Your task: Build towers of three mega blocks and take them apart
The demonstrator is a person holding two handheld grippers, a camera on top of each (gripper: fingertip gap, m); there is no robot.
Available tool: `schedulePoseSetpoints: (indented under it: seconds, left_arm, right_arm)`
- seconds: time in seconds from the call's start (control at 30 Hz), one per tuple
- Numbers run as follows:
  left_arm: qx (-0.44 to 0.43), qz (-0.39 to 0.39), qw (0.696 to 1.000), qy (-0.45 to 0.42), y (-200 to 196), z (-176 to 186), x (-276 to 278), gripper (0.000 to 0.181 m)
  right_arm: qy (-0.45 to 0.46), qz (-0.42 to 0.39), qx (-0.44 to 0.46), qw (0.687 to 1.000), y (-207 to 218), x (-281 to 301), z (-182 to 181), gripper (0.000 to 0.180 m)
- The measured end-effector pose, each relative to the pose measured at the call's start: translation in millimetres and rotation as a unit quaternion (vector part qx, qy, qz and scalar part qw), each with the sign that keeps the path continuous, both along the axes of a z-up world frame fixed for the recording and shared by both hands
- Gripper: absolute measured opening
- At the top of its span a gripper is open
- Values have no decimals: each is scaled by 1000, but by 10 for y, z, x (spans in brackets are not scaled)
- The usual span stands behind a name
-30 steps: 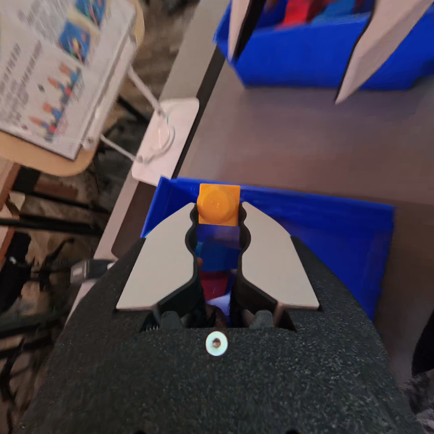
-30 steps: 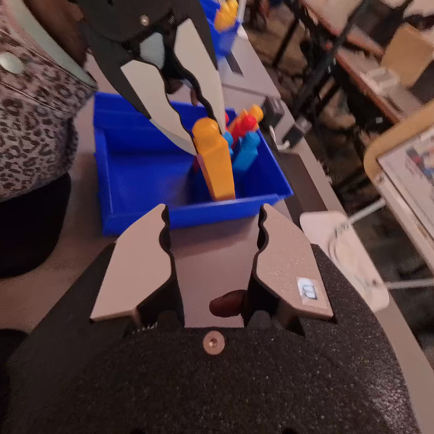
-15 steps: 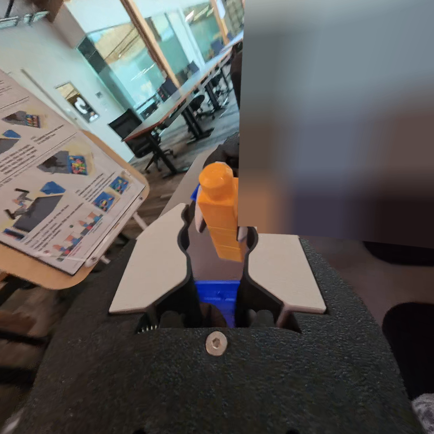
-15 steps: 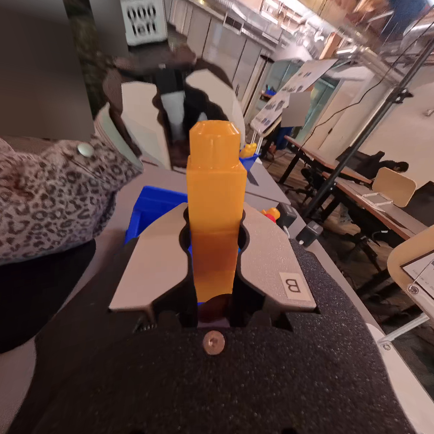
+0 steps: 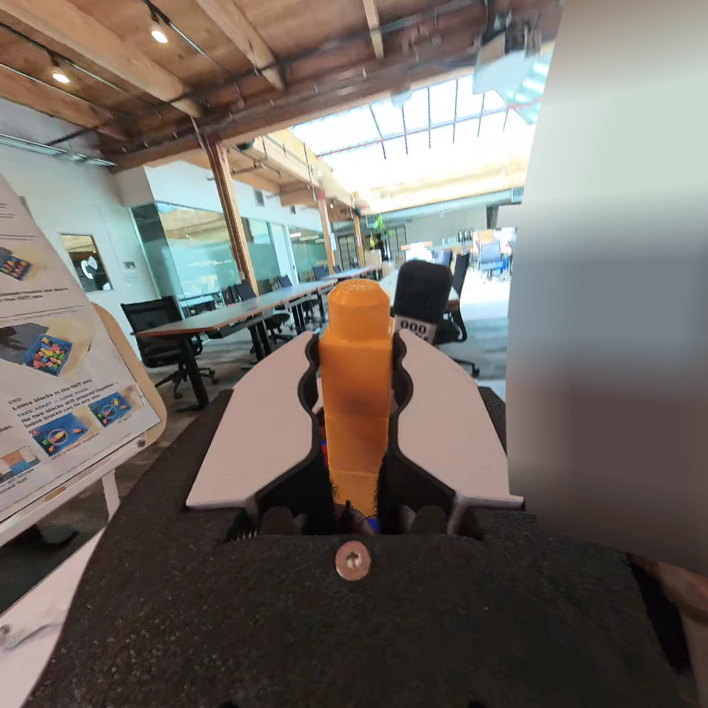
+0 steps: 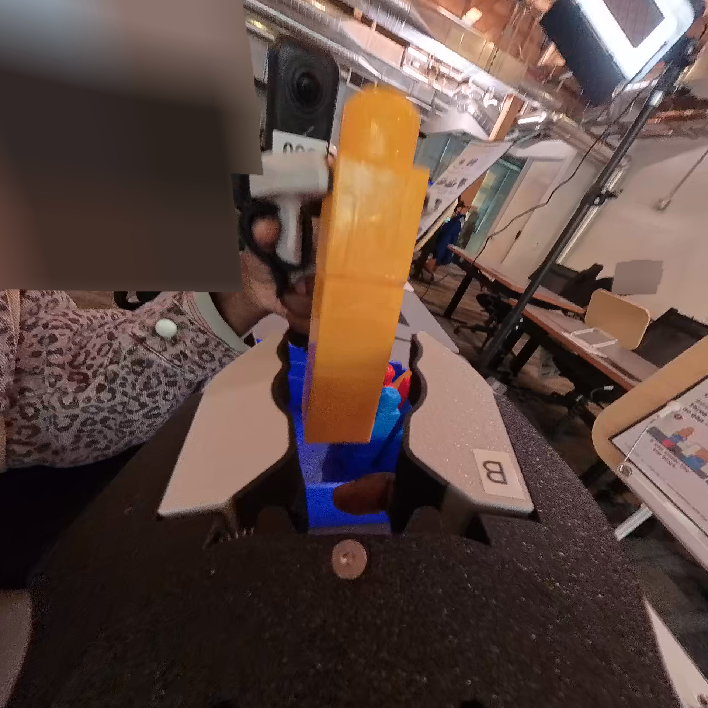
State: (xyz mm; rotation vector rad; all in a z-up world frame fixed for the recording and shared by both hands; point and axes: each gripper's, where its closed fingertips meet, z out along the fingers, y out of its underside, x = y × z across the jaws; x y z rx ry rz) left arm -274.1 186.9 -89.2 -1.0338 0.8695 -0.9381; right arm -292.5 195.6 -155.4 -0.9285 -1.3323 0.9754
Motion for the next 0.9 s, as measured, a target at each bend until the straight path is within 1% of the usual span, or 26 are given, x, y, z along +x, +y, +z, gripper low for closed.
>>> schedulePoseSetpoints:
  seconds: [0.03,0.07,0.1,0.17,0.27,0.3,0.33,0.4,0.43,0.47,0.5,0.53,0.63,0.8,0.9]
  left_arm:
    - [-8,0,1000,-25,12,59,-53,36]
    - [-12,2,999,-40,22,92,-93,36]
    - [-13,2,999,-47,25,105,-118,36]
    - [-14,0,998,-58,25,128,-145,36]
    - [-19,3,997,-72,45,157,-151,38]
    - [-22,6,997,-75,66,156,-148,43]
    - [-25,8,997,-67,88,123,-124,53]
    - [-37,5,999,-28,126,1,-36,63]
    - [-41,3,999,-13,138,-45,9,63]
    - [-39,2,999,-7,141,-68,52,58]
    - [-36,4,999,-5,155,-80,82,46]
    - [-34,0,999,-8,153,-79,103,44]
    - [-44,-16,999,-17,147,-61,100,42]
    - [-34,8,999,-41,172,33,80,41]
    - [-35,6,999,-37,151,44,112,41]
  right_arm:
    - [-13,-3,-7,1000,31,-2,-52,64]
    - [-16,-2,-13,1000,46,-7,-77,64]
    - [-11,1,-16,1000,46,-15,-72,59]
    - [-3,4,-17,1000,37,-37,-62,41]
    - [10,-7,-31,999,84,-29,-7,37]
    - [32,-6,-35,999,92,-2,54,37]
    - [53,4,-46,998,81,33,118,37]
    - [68,16,-64,995,65,86,192,40]
    - [65,14,-62,996,65,96,193,37]
    - [58,11,-58,997,62,95,181,36]
    - [54,13,-56,997,45,91,178,36]
    - [54,14,-57,997,35,86,185,36]
    - [60,13,-58,996,34,82,207,36]
    - [82,3,-68,994,71,71,269,37]
    - [71,2,-58,996,58,97,252,37]
